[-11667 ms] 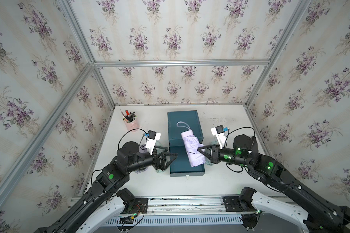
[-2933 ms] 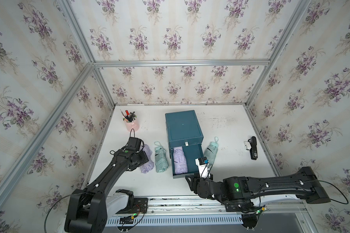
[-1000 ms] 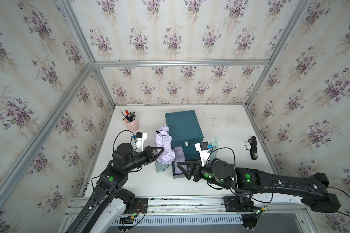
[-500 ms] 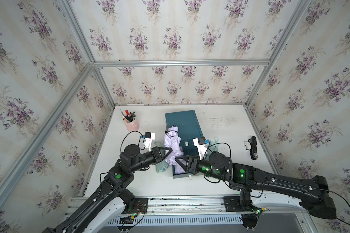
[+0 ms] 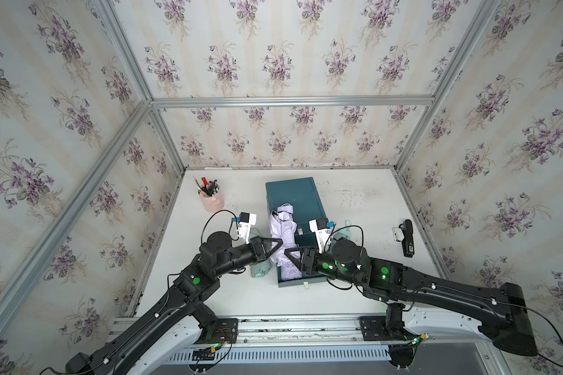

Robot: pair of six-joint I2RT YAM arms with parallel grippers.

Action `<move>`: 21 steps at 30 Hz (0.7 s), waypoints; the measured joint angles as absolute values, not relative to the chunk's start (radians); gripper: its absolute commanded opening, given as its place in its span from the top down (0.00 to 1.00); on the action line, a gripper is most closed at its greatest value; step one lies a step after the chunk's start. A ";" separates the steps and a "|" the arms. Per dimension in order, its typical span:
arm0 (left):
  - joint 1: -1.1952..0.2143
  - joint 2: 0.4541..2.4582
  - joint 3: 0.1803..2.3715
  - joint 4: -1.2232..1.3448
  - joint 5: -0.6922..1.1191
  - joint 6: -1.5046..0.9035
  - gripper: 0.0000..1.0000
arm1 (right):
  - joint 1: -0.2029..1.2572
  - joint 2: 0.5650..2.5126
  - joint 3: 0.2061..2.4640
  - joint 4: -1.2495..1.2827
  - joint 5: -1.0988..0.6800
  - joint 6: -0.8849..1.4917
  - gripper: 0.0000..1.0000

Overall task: Place the umbrella in the drawer by color
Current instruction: Pick up the umbrella from the center of the board.

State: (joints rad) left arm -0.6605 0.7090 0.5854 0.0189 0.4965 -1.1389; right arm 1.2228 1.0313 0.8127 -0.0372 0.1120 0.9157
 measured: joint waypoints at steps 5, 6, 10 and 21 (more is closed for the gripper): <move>-0.667 0.715 0.585 0.019 0.484 -1.123 0.77 | 1.217 1.026 0.818 -0.060 0.109 0.916 0.97; -0.668 0.715 0.587 0.015 0.477 -1.111 0.62 | 1.216 1.025 0.822 -0.070 0.109 0.915 1.00; -0.670 0.718 0.636 -0.065 0.458 -1.061 0.27 | 1.216 1.008 0.842 -0.083 0.088 0.916 1.00; -0.667 0.768 0.854 -0.434 0.137 -0.841 0.16 | 1.217 0.914 0.954 -0.355 0.069 0.951 1.00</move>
State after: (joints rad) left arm -0.6666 0.7677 0.8536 -0.4343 0.1371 -0.8406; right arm 1.2171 0.9142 0.9543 -0.3546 0.0689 0.9512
